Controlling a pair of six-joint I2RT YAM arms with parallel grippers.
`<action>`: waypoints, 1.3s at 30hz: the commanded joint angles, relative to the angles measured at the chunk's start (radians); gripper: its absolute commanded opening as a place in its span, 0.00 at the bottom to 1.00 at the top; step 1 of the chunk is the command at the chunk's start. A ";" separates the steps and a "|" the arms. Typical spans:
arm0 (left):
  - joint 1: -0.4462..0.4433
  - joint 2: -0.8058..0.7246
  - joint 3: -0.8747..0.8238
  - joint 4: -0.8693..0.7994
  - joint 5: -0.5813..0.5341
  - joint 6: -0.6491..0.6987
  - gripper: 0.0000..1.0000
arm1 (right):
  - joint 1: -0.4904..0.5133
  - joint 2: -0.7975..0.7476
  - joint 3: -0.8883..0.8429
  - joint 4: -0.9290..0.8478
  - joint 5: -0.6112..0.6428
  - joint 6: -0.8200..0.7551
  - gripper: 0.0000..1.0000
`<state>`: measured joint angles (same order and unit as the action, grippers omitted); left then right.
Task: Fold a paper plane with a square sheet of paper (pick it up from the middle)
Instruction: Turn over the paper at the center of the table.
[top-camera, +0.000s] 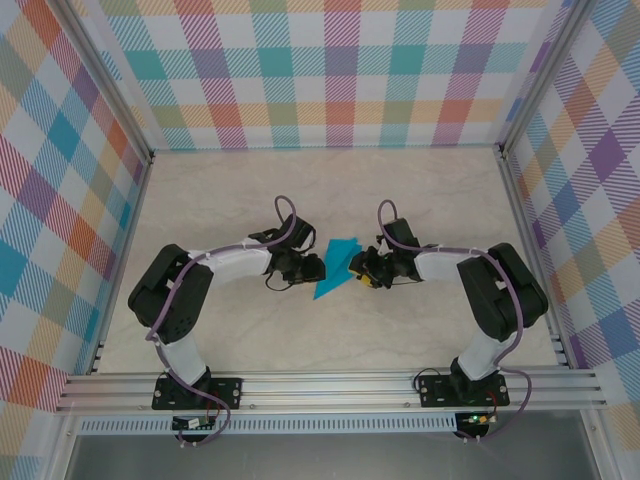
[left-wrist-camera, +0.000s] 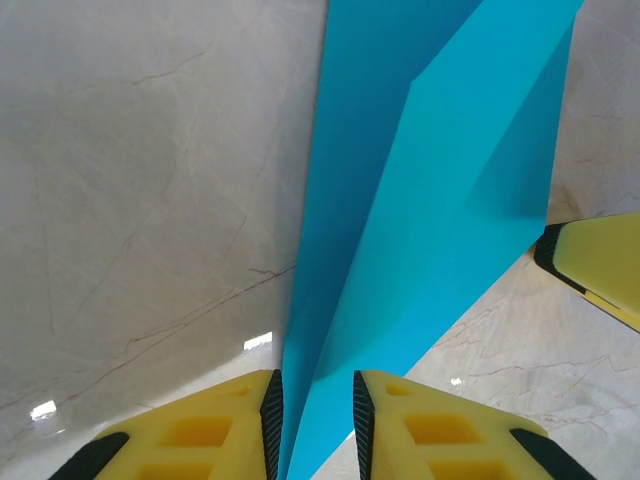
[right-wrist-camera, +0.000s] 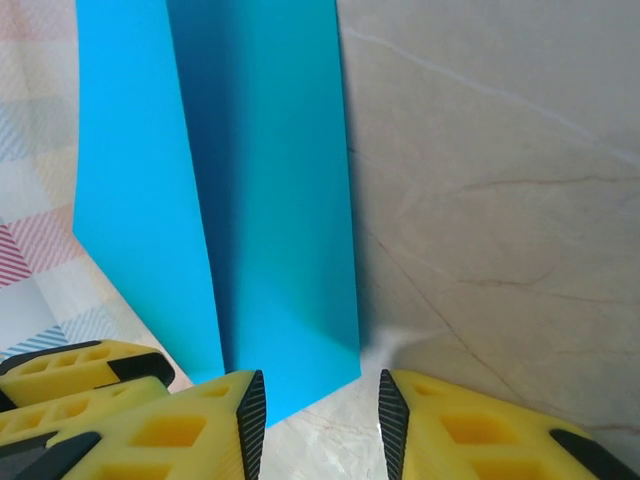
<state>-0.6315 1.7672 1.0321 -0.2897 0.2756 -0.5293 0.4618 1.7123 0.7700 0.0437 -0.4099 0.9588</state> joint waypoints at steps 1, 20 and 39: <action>0.009 0.024 0.022 -0.024 0.012 0.016 0.27 | 0.003 0.022 0.023 0.037 -0.017 0.013 0.37; 0.009 0.054 0.029 -0.017 0.027 0.010 0.24 | 0.005 0.059 0.037 0.175 -0.089 0.017 0.39; 0.010 0.046 0.014 -0.002 0.024 -0.004 0.23 | 0.081 0.142 0.100 0.233 -0.019 0.014 0.35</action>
<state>-0.6315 1.8114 1.0389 -0.2874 0.2905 -0.5301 0.5323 1.8355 0.8543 0.2451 -0.4503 0.9863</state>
